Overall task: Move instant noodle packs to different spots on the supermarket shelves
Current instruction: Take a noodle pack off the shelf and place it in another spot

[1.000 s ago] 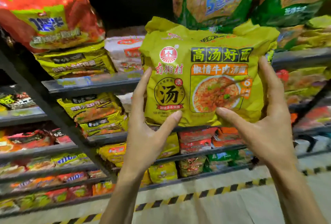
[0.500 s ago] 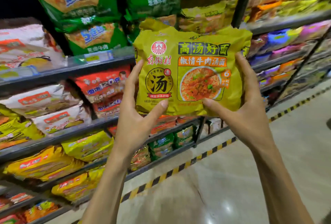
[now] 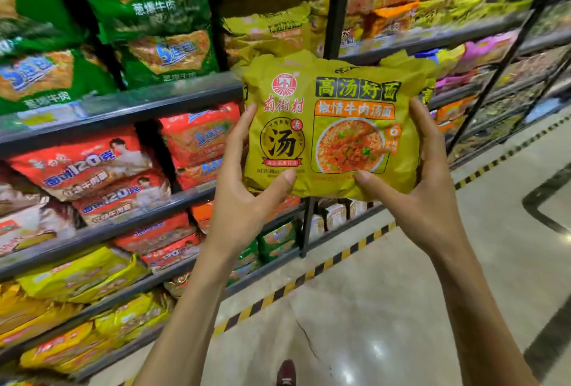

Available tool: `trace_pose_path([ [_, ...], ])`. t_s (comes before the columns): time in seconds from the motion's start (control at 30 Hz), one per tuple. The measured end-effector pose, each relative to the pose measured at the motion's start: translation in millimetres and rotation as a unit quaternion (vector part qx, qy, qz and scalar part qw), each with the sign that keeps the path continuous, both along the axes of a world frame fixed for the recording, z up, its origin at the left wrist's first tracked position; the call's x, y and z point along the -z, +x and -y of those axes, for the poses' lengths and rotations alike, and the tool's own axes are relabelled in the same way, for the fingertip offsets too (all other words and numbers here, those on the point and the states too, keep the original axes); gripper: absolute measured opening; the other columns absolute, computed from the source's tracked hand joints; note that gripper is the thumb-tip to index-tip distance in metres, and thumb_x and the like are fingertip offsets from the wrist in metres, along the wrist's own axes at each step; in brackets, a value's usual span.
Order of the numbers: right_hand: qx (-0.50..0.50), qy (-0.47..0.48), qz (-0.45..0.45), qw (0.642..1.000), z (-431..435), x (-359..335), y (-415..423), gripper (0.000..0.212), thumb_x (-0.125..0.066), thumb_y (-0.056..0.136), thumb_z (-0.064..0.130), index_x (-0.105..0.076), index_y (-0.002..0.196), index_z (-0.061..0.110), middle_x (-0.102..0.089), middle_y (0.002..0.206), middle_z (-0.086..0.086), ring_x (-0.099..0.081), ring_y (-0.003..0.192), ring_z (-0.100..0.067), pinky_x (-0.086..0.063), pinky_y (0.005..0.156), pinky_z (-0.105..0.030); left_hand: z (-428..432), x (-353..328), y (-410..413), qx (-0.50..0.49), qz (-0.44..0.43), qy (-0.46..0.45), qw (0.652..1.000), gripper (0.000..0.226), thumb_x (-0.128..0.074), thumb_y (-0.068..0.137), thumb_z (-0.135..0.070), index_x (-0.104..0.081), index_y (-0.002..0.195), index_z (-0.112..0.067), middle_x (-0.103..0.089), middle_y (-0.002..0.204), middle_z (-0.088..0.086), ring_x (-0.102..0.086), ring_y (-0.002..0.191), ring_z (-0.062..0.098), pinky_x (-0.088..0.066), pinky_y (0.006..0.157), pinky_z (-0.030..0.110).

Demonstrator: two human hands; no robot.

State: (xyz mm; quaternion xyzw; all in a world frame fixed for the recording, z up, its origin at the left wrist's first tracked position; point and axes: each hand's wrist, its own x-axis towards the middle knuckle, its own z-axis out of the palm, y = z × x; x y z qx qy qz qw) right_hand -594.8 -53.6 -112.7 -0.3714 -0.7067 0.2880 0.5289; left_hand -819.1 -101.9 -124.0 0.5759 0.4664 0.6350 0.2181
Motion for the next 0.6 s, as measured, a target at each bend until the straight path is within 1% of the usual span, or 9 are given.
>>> trace_pose_path([
  [0.1,-0.004,0.011,-0.004,1.000,-27.2,0.8,3.0,0.096,-0.081,0.080,0.018,-0.024,0.156,0.028,-0.026,0.162,0.014,-0.032,0.146,-0.004,-0.039,0.115,-0.044,-29.0,4.3,-0.4,-0.006,-0.005,0.010,1.000,0.084,-0.075,0.090,-0.003,-0.029,0.160,-0.018,-0.040,0.161,0.005,-0.044,0.146,0.018,-0.041,0.118,0.048],
  [0.17,-0.011,0.015,-0.003,1.000,-47.5,1.4,4.9,0.096,-0.081,0.080,0.018,-0.024,0.156,0.032,-0.025,0.161,0.015,-0.032,0.146,-0.004,-0.040,0.114,-0.045,-48.7,6.7,-0.1,-0.011,-0.006,0.014,1.000,0.085,-0.076,0.090,-0.008,-0.029,0.160,-0.023,-0.040,0.161,0.003,-0.043,0.147,0.020,-0.041,0.116,0.053],
  [0.3,-0.017,0.010,0.019,1.000,-90.1,-1.9,10.8,0.101,-0.084,0.078,0.018,-0.023,0.155,0.040,-0.024,0.160,0.023,-0.029,0.148,-0.005,-0.039,0.114,-0.049,-90.7,7.9,0.1,-0.022,-0.003,0.018,1.000,0.085,-0.079,0.087,-0.020,-0.033,0.157,-0.036,-0.044,0.159,0.000,-0.045,0.145,0.024,-0.042,0.114,0.057],
  [0.43,-0.033,0.021,0.051,0.998,-135.1,-14.3,8.6,0.106,-0.086,0.074,0.019,-0.021,0.153,0.046,-0.022,0.157,0.031,-0.028,0.146,0.003,-0.040,0.114,-0.047,-129.8,8.5,-1.5,-0.059,0.006,0.036,0.998,0.088,-0.081,0.082,-0.023,-0.036,0.152,-0.050,-0.048,0.153,0.000,-0.053,0.137,0.027,-0.046,0.109,0.059],
  [0.53,-0.054,0.033,0.054,0.997,-166.1,-20.0,-2.6,0.109,-0.087,0.073,0.015,-0.021,0.154,0.045,-0.023,0.158,0.029,-0.028,0.147,-0.002,-0.039,0.114,-0.049,-152.1,7.4,-6.9,-0.089,0.018,0.042,0.995,0.091,-0.083,0.080,-0.023,-0.036,0.150,-0.054,-0.050,0.150,-0.001,-0.056,0.133,0.030,-0.048,0.106,0.058],
  [0.6,-0.068,0.038,0.049,0.996,-185.1,-24.5,-10.4,0.109,-0.087,0.073,0.015,-0.021,0.154,0.045,-0.024,0.156,0.032,-0.031,0.146,-0.002,-0.040,0.113,-0.049,-164.7,2.2,-15.1,-0.102,0.023,0.045,0.993,0.092,-0.084,0.078,-0.024,-0.036,0.150,-0.054,-0.052,0.147,0.000,-0.056,0.133,0.029,-0.049,0.106,0.057],
])
